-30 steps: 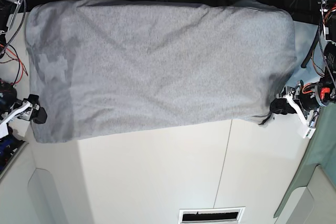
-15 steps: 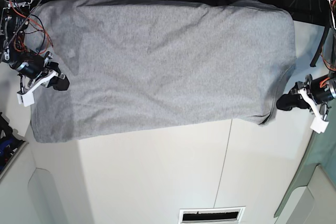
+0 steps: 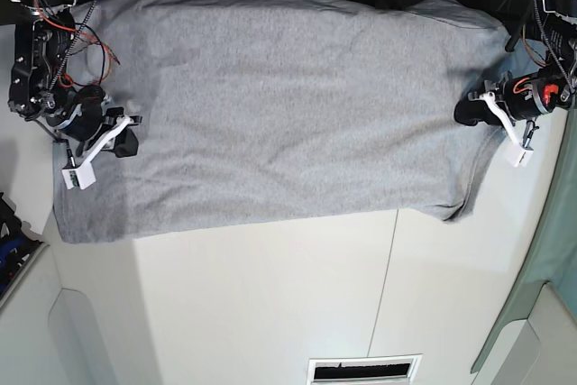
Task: Layout the t-shirt on the table in an organized manner, then fold the t-shirt properly
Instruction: 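Lower the shirt flat and open both grippers, then grasp the shirt hem with the left gripper and drag it toward the right gripper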
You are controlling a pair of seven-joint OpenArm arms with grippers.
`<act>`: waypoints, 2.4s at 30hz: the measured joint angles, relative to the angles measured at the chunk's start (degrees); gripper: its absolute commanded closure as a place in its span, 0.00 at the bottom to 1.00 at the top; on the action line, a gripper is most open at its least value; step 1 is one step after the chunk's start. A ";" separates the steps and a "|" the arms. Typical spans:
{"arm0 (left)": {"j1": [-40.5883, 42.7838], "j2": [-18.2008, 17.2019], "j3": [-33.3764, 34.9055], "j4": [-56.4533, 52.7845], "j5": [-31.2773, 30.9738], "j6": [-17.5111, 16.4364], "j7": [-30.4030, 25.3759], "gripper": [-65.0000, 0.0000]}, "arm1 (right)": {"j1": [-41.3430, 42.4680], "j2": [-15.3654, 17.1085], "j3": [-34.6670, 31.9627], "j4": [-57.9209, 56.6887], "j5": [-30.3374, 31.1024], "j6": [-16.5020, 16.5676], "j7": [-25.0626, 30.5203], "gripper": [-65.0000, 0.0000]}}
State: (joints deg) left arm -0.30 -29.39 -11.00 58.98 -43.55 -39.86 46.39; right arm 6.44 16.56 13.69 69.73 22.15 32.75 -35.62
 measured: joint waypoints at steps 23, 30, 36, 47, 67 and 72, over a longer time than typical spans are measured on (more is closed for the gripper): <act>-38.16 15.76 29.90 -29.51 17.70 12.41 -9.57 1.00 | 3.08 -0.04 0.00 -0.59 -6.56 -1.46 -4.94 1.00; -38.75 17.90 30.18 -28.13 15.69 9.79 -3.50 1.00 | -1.86 -0.07 0.07 -0.55 -0.13 -1.66 -4.02 1.00; -38.82 17.84 30.18 -22.38 13.25 9.31 0.85 1.00 | -8.70 -0.11 0.20 -0.02 12.33 0.68 -2.95 1.00; -38.58 9.73 30.36 -7.08 -2.19 5.81 9.60 1.00 | -6.38 -1.22 0.02 6.69 12.41 -0.39 -6.32 1.00; -12.26 9.86 30.45 -1.86 -17.75 -0.15 20.44 1.00 | 23.26 -10.84 -31.56 -23.32 -9.22 -0.98 4.90 1.00; -10.88 8.63 30.40 -1.84 -9.18 -2.58 10.21 1.00 | 23.58 -10.38 -32.13 -24.39 -9.79 -0.85 5.05 1.00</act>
State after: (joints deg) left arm -11.18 -20.75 19.40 57.14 -52.73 -42.44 56.60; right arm 30.02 6.17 -18.44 45.34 12.36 31.90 -30.57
